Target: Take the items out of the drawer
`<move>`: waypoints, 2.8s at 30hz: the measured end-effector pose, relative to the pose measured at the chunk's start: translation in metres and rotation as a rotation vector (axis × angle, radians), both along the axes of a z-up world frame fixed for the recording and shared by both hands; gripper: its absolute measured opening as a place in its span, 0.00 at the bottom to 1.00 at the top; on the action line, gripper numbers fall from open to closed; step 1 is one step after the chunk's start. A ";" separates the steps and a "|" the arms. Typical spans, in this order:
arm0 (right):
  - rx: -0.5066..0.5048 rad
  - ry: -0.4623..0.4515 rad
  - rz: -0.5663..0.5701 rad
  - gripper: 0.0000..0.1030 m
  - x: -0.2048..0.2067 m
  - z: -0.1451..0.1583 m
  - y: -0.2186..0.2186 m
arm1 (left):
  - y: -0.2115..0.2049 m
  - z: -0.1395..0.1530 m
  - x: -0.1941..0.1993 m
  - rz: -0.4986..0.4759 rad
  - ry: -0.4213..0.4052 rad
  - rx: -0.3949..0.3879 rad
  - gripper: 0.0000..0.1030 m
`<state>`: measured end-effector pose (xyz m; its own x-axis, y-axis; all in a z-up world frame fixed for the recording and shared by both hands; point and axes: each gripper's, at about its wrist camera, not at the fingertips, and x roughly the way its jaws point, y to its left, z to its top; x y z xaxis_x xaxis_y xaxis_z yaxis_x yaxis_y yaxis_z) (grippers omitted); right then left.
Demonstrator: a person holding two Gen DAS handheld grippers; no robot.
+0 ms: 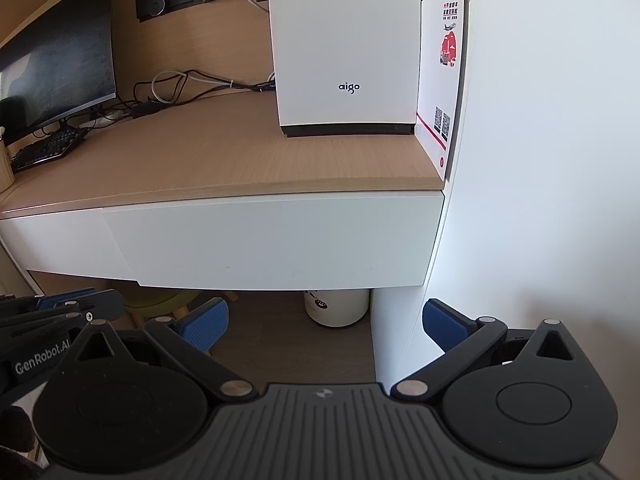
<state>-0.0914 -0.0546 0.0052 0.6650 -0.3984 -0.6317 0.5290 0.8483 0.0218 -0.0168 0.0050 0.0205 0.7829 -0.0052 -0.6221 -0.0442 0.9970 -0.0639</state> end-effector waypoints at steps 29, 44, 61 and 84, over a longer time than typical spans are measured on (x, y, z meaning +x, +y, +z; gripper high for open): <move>-0.008 -0.016 -0.008 1.00 0.000 0.004 -0.004 | 0.007 0.000 0.000 0.010 0.003 -0.021 0.18; 0.030 -0.011 -0.043 1.00 0.003 0.001 -0.010 | 0.021 -0.008 0.019 0.003 0.033 -0.051 0.18; 0.108 0.037 -0.062 1.00 0.051 -0.022 -0.022 | 0.130 -0.032 0.103 0.142 0.023 -0.041 0.18; 0.125 0.212 -0.089 1.00 0.126 -0.036 -0.013 | 0.229 -0.057 0.172 0.074 0.052 -0.307 0.19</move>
